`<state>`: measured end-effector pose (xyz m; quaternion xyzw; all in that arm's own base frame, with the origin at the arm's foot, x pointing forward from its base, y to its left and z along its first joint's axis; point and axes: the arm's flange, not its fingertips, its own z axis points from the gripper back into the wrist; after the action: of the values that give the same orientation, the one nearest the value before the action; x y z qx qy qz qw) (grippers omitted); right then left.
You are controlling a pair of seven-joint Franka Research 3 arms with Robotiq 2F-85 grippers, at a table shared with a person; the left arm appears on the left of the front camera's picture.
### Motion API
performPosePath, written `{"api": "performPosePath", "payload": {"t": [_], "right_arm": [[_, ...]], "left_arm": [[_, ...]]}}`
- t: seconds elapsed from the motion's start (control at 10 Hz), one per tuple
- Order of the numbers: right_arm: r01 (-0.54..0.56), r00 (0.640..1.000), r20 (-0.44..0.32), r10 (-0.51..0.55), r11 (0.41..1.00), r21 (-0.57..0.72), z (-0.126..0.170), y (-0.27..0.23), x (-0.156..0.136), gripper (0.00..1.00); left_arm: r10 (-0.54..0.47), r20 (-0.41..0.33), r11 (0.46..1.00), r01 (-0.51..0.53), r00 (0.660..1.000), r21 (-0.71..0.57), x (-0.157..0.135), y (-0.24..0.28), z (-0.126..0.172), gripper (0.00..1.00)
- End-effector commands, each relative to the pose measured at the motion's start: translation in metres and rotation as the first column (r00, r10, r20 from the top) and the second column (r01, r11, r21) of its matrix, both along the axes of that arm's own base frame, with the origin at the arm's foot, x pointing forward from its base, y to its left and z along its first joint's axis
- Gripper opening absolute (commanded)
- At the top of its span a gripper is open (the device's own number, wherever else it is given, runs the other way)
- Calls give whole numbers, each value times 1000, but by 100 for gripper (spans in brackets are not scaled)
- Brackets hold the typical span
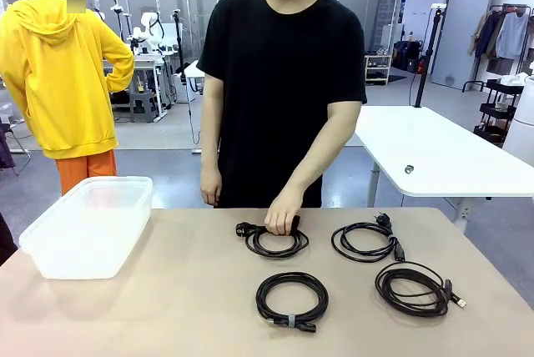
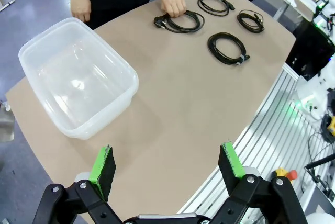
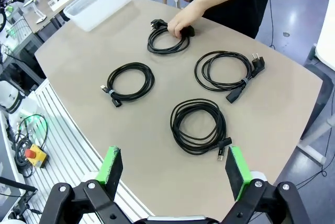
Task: Organize and store the cables.
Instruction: Place the Power Cable into the Organizing box.
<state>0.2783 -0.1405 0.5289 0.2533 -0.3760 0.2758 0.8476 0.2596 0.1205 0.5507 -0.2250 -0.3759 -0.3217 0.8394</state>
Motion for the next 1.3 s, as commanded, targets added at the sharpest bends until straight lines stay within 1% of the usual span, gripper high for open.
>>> {"api": "performPosePath", "payload": {"t": [0.0,0.8,0.9,1.0,1.1,1.2], "right_arm": [[-12,1000,17,12,1000,0,0,-1,1,100],[-12,1000,17,12,1000,0,0,-1,1,100],[1,1000,1,-1,1000,-1,-1,-1,0,100],[18,1000,-13,-18,1000,-25,14,9,5,100],[94,990,-97,-100,994,-62,10,28,41,100],[121,980,-149,-135,988,-98,4,47,70,100]], "left_arm": [[-11,4,1000,11,1000,4,0,0,0,100],[-11,4,1000,11,1000,4,0,0,0,100],[-11,4,1000,11,1000,4,0,0,0,100],[-11,4,1000,11,1000,4,0,0,0,100],[-11,4,1000,11,1000,4,0,0,0,100],[-11,4,1000,11,1000,4,0,0,0,100]]}}
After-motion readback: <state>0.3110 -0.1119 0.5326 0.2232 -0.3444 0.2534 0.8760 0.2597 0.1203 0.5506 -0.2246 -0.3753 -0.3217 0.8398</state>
